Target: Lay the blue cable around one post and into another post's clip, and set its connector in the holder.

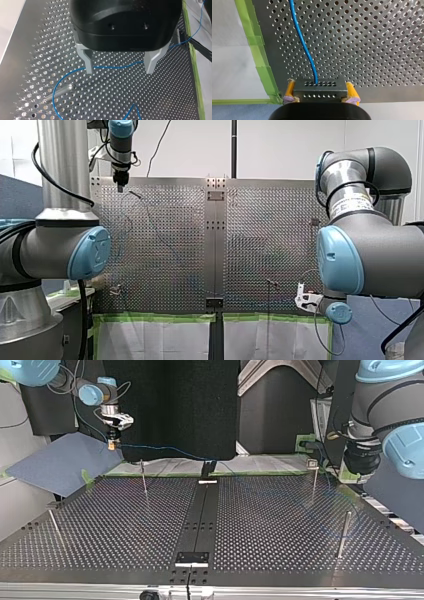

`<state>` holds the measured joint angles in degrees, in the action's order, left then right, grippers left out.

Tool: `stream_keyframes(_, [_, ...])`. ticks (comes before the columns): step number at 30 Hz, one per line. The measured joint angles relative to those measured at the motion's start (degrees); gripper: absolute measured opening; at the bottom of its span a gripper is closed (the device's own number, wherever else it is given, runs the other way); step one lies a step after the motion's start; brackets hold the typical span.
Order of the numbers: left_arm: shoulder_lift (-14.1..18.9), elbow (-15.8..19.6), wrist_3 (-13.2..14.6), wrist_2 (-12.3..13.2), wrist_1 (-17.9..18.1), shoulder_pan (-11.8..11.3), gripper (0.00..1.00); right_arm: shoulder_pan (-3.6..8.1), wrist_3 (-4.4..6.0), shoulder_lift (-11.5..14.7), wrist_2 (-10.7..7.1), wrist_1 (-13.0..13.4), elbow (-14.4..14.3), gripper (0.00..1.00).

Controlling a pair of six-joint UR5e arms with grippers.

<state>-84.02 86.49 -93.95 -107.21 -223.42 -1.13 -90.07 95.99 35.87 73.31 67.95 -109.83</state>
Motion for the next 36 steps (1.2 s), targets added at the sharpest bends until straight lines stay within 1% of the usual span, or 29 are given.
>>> stream_keyframes(24, [0.33, 0.05, 0.02, 0.27, 0.41, 0.21, 1.00, -0.07, -0.04, 0.00, 0.00, -0.09, 0.08, 0.00])
stream_keyframes(28, [0.59, 0.46, 0.48, 1.61, 1.90, 0.51, 1.00, -0.09, -0.08, 0.01, 0.00, -0.13, 0.08, 0.00])
stream_keyframes(32, [1.68, 2.12, 1.89, 3.65, 3.98, 1.29, 1.00, -0.08, -0.09, 0.02, 0.04, -0.16, 0.09, 0.00])
stream_keyframes(36, [2.26, 3.88, 1.33, 5.47, 5.81, 2.68, 1.00, -0.07, -0.16, 0.03, 0.07, -0.18, 0.08, 0.00])
